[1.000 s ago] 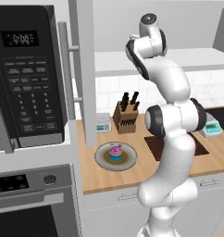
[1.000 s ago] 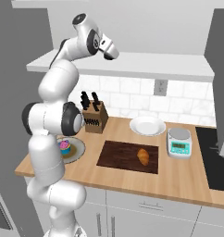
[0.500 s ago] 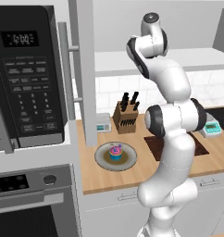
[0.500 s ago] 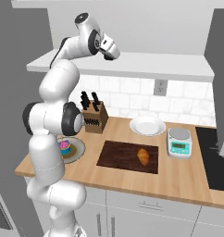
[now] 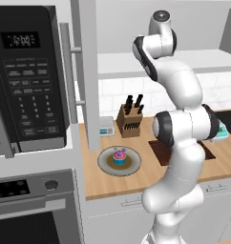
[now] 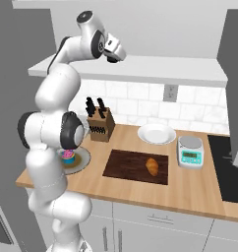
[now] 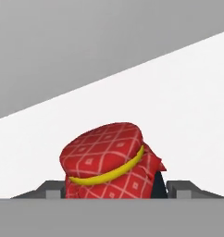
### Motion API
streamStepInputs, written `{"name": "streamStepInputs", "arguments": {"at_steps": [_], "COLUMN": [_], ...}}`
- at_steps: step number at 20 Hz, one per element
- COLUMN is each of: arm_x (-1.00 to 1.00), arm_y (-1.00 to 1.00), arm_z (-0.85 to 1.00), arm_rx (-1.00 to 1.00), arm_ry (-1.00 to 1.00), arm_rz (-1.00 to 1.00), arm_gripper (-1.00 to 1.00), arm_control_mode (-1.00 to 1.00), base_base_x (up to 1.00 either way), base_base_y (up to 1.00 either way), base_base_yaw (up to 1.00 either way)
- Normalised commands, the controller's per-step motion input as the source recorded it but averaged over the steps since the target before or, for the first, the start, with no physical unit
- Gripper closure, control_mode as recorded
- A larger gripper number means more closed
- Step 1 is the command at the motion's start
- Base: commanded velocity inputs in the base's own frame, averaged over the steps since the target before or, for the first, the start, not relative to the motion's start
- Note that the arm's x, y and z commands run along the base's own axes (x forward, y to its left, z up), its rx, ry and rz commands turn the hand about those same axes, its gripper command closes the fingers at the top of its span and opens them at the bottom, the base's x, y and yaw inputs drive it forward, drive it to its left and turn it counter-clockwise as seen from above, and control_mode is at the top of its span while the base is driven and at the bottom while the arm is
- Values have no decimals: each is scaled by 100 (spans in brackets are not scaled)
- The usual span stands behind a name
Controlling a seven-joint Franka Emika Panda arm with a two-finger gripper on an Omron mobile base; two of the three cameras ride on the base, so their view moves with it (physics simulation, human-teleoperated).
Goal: From the different types of pastries on the counter, select a croissant and place it on the cutting board. Then retrieve a jar of jam from the cabinet and place it alongside the croissant on the cutting board.
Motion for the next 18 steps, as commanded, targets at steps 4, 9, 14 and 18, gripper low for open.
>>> {"name": "streamStepInputs", "arguments": {"at_steps": [4, 9, 14, 18], "arm_x": [-100, -100, -100, -100], "arm_y": [0, 0, 0, 0], "arm_z": [20, 21, 1, 22], "arm_rx": [-2, 0, 4, 16], "arm_ry": [-38, -23, -13, -2], "arm_rz": [17, 15, 3, -2], "arm_gripper": [100, 100, 100, 100], "arm_control_mode": [-100, -100, -100, -100], "base_base_x": [0, 0, 0, 0], "base_base_y": [0, 0, 0, 0], "base_base_yaw": [0, 0, 0, 0]}}
